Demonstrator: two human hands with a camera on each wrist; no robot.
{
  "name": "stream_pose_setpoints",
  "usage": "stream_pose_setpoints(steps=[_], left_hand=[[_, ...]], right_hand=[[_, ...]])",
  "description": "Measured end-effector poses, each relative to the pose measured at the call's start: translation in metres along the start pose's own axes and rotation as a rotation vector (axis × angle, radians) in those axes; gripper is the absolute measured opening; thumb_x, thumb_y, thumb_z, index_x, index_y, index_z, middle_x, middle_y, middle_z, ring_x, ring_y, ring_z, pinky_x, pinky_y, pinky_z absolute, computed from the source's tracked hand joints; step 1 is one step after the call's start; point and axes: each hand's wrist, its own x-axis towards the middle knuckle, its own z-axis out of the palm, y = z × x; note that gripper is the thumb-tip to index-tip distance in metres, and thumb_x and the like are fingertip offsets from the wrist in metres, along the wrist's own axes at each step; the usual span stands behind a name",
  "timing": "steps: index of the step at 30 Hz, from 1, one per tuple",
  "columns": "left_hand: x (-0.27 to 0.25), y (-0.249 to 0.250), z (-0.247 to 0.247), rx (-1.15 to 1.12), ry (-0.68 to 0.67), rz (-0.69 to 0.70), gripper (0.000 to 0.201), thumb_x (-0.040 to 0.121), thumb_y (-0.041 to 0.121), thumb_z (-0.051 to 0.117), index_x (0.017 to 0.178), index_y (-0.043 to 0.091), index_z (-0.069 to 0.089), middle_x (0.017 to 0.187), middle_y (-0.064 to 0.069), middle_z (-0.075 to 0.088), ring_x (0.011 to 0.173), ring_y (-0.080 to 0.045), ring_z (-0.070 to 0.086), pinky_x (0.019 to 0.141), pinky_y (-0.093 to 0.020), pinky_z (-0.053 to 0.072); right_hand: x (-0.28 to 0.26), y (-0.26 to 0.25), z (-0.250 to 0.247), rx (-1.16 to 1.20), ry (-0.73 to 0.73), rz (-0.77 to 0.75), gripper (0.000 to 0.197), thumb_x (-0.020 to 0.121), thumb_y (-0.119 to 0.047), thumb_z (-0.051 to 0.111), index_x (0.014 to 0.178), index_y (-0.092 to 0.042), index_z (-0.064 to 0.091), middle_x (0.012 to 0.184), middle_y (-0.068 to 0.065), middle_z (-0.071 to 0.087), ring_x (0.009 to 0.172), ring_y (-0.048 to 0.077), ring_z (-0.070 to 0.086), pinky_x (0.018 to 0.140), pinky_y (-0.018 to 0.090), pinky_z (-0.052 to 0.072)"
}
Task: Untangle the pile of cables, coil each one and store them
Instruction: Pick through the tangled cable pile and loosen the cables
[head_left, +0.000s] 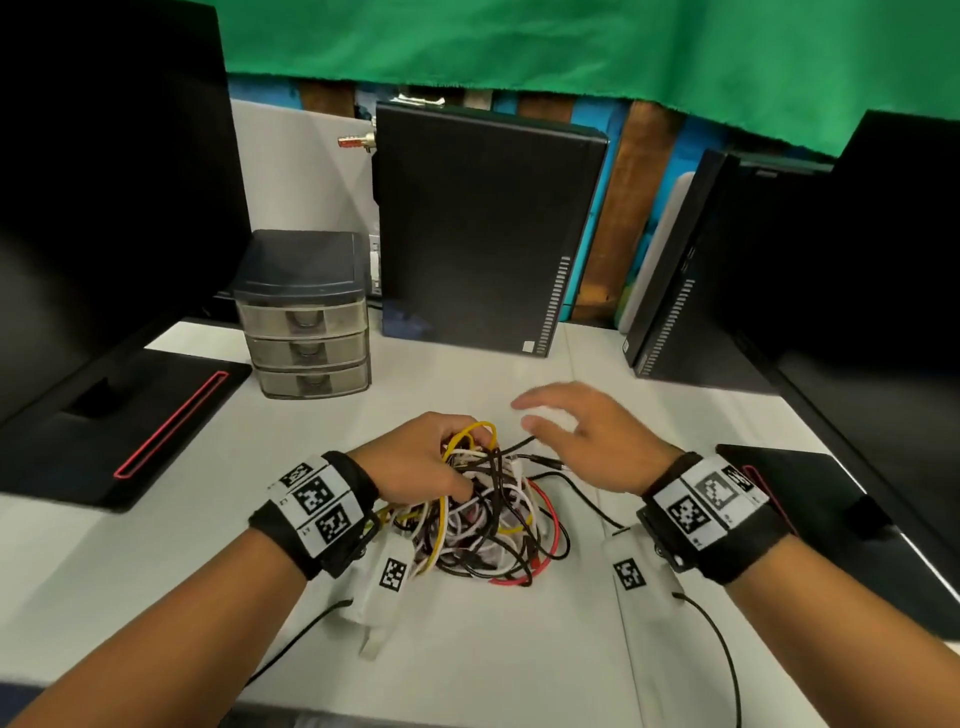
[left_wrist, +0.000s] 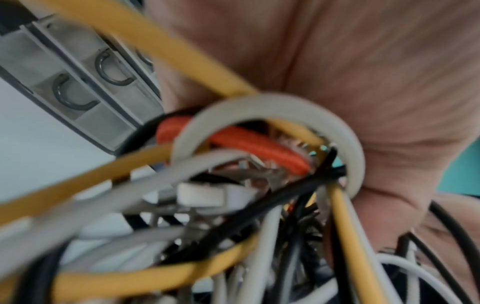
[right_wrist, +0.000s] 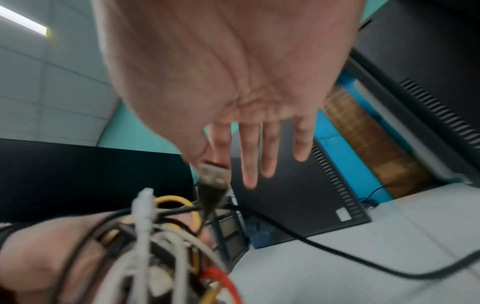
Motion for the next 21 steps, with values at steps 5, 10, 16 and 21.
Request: stream_pose_setpoints(steps=[5, 10, 16, 21], left_hand=[[0.000, -0.019, -0.008, 0.078, 0.143, -0.089, 0.045, 0.065, 0.034, 0.085, 0.106, 0.038, 0.066, 0.110, 0.016, 0.069, 0.099, -0.010, 0.069, 0.099, -0.039, 0.052], [-0.006, -0.027, -0.020, 0.081, 0.102, -0.158, 0.057, 0.067, 0.041, 0.091, 0.117, 0.036, 0.063, 0.115, 0.014, 0.068, 0.103, -0.007, 0.067, 0.100, -0.034, 0.052], [-0.017, -0.037, -0.034, -0.145, -0.092, -0.138, 0.050, 0.082, 0.022, 0.080, 0.127, 0.027, 0.059, 0.129, -0.002, 0.065, 0.092, 0.002, 0.067, 0.080, -0.017, 0.051], [-0.008, -0.045, -0.022, -0.109, 0.020, -0.064, 0.019, 0.086, 0.034, 0.076, 0.095, 0.018, 0.070, 0.098, -0.004, 0.071, 0.086, -0.012, 0.064, 0.090, -0.035, 0.051]], right_hand=[[0.006, 0.003, -0.003, 0.010, -0.335, 0.107, 0.013, 0.098, -0.033, 0.061, 0.101, -0.029, 0.073, 0.092, 0.002, 0.072, 0.089, 0.023, 0.065, 0.090, 0.043, 0.054], [0.000, 0.015, -0.032, 0.022, -0.132, 0.094, 0.014, 0.097, -0.024, 0.065, 0.100, -0.029, 0.077, 0.094, -0.013, 0.072, 0.091, 0.006, 0.065, 0.090, 0.030, 0.054], [-0.018, 0.024, -0.047, 0.108, 0.022, 0.147, 0.019, 0.095, -0.021, 0.066, 0.102, -0.035, 0.077, 0.098, -0.024, 0.072, 0.095, -0.011, 0.063, 0.088, 0.013, 0.048], [-0.014, 0.015, -0.020, 0.137, -0.009, 0.165, 0.016, 0.096, -0.019, 0.066, 0.095, -0.030, 0.078, 0.093, -0.022, 0.072, 0.090, -0.010, 0.063, 0.079, 0.006, 0.045]])
